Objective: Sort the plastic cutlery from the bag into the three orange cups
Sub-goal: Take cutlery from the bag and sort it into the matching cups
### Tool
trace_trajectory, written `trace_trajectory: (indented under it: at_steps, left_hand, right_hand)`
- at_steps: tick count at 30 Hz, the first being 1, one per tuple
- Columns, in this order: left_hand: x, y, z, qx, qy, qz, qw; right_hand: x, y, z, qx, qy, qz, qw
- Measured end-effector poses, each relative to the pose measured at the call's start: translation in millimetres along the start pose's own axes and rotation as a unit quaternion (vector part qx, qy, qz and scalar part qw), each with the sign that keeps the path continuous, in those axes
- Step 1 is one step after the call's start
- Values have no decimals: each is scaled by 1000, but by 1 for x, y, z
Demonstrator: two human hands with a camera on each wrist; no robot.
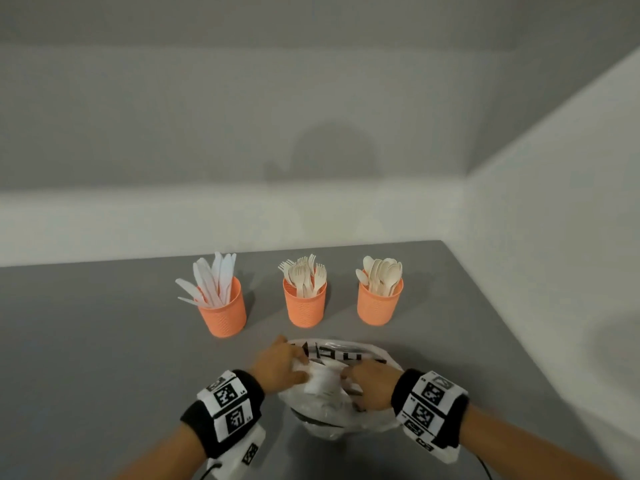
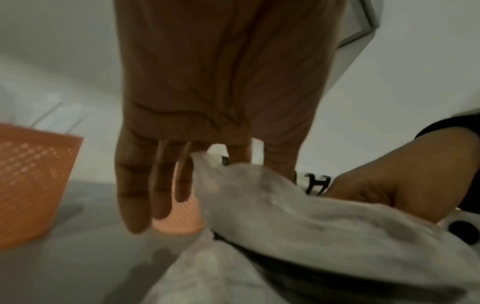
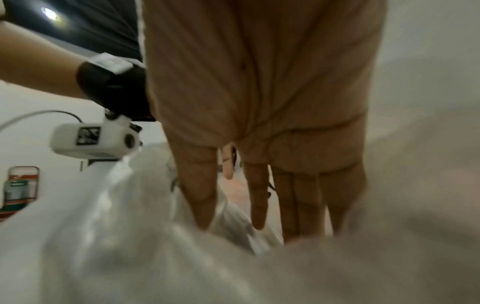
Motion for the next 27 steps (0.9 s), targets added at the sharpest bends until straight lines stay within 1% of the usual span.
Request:
trace_trajectory:
  at_steps: [2,5,7,10,13,16,17,19,21,23,25,27]
  left_hand:
    - [-1,-4,-1,-16,15,3,1000]
    - [-2,1,4,-28,11,17,999]
    - [-3,5,9,-19,3,13,1000]
    - [-1,12,11,-21,-4,5,1000]
    - [0,18,11,-23,-8,14,1000]
    - [1,20,12,-14,-13,25,1000]
    - [1,20,12,-10,-9,30,999]
    - [0,21,11,-8,-7,39,999]
    - [0,21,9,-8,-4,42,999]
    - [-1,21,7,-12,1,36,999]
    - [-1,19,5,-13,4,33,999]
    - [0,19,4,-10,3,33,999]
  right_hand:
    - [3,-4,1,4,4,-8,1000]
    - [8,-6,1,-48,-10,-2,999]
    - [13,-6,2,-50,-23,13,998]
    - [20,1,10,21,-47,26,998]
    - [21,5,20,99,-69,15,993]
    - [21,7,22,129,-71,34,989]
    - [21,8,19,119,-65,48,990]
    - [23,8,8,54,-46,69,995]
    - [24,3,1,-29,-39,64,997]
    - [24,-1,-1,-90,-42,58,993]
    - [26,-5,0,-104,-39,69,991]
    - [27,-5,2,-62,-36,94,993]
Point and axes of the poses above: each hand's wrist, its own x-axis towards the middle knuckle, its own y-axis out of the back of the hand, z = x × y, the point moved 6 cm from there along x, towards the middle knuckle, and after that the axes turned 1 degree about -x, right-handed, at the moved point
